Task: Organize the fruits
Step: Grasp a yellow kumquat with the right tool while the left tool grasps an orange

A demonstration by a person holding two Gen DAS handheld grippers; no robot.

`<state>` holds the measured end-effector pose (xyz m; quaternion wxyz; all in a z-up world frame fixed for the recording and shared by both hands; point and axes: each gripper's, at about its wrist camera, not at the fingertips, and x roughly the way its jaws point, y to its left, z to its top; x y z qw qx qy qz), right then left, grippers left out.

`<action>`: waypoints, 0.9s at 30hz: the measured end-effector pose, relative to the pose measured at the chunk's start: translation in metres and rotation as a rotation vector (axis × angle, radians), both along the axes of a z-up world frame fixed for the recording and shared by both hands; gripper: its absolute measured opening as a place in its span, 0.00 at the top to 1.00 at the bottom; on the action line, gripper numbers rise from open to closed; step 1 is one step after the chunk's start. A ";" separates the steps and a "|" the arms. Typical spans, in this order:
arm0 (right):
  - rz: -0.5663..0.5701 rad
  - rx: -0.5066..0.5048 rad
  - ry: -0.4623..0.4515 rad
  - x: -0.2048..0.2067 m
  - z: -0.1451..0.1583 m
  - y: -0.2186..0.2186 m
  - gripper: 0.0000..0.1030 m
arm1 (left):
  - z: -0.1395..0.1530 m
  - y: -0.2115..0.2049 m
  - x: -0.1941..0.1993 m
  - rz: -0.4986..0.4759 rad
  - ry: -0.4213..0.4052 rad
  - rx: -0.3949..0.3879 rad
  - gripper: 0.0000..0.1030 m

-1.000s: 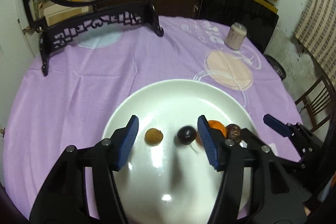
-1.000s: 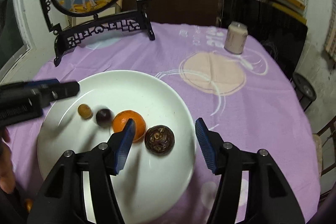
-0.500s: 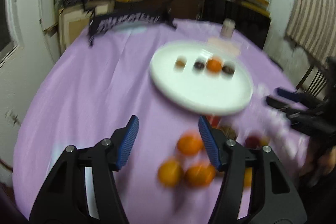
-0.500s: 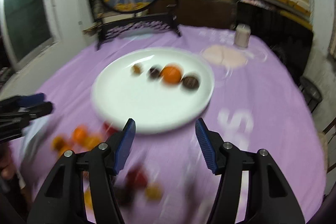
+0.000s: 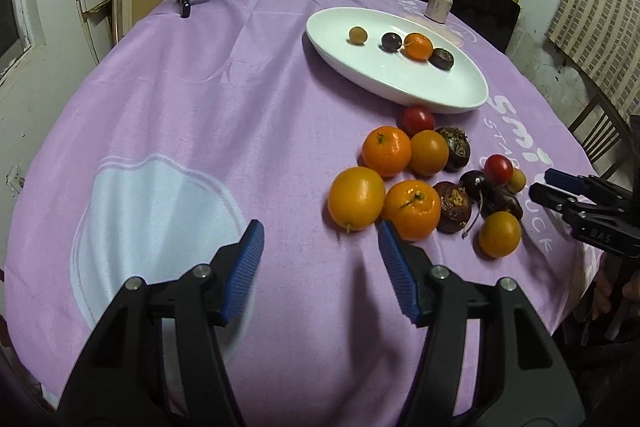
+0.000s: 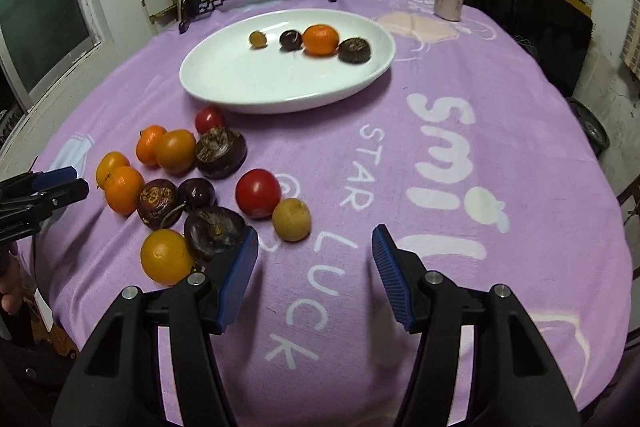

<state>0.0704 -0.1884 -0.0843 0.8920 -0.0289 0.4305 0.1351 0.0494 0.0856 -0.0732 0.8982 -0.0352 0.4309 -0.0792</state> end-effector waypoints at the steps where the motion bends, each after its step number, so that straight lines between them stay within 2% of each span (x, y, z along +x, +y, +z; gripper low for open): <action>1: 0.010 0.005 0.000 0.001 -0.002 0.001 0.42 | 0.000 0.000 -0.001 0.002 0.000 0.001 0.39; 3: 0.035 0.004 0.004 0.008 -0.008 0.007 0.52 | -0.001 0.002 -0.003 0.006 0.001 0.004 0.37; 4: 0.044 0.005 0.016 0.013 -0.011 0.010 0.68 | -0.002 0.002 -0.003 0.006 0.004 0.005 0.37; 5: 0.056 0.011 0.032 0.018 -0.015 0.012 0.74 | -0.003 0.002 -0.003 0.005 0.008 0.003 0.37; 6: 0.060 0.014 0.022 0.020 -0.017 0.014 0.76 | -0.004 0.001 -0.002 0.004 0.011 0.002 0.37; 13: 0.026 -0.004 0.028 0.012 -0.009 0.008 0.77 | -0.017 -0.009 0.011 -0.009 0.056 0.011 0.37; 18: -0.015 0.033 0.053 0.004 -0.008 -0.010 0.77 | -0.019 -0.021 0.023 -0.017 0.042 0.056 0.37; 20: -0.015 0.055 0.062 0.002 -0.008 -0.014 0.77 | -0.020 -0.022 0.033 -0.017 0.042 0.050 0.38; 22: -0.009 0.069 0.064 0.000 -0.007 -0.014 0.77 | -0.022 -0.028 0.043 -0.018 0.037 0.062 0.43; 24: -0.006 0.077 0.064 0.000 -0.007 -0.012 0.77 | -0.021 -0.034 0.046 -0.040 0.028 0.052 0.61; 25: -0.004 0.081 0.066 -0.001 -0.007 -0.012 0.77 | -0.021 -0.036 0.048 -0.053 0.033 0.038 0.64; 27: -0.001 0.084 0.066 -0.002 -0.007 -0.011 0.77 | -0.021 -0.039 0.049 -0.052 0.034 0.038 0.64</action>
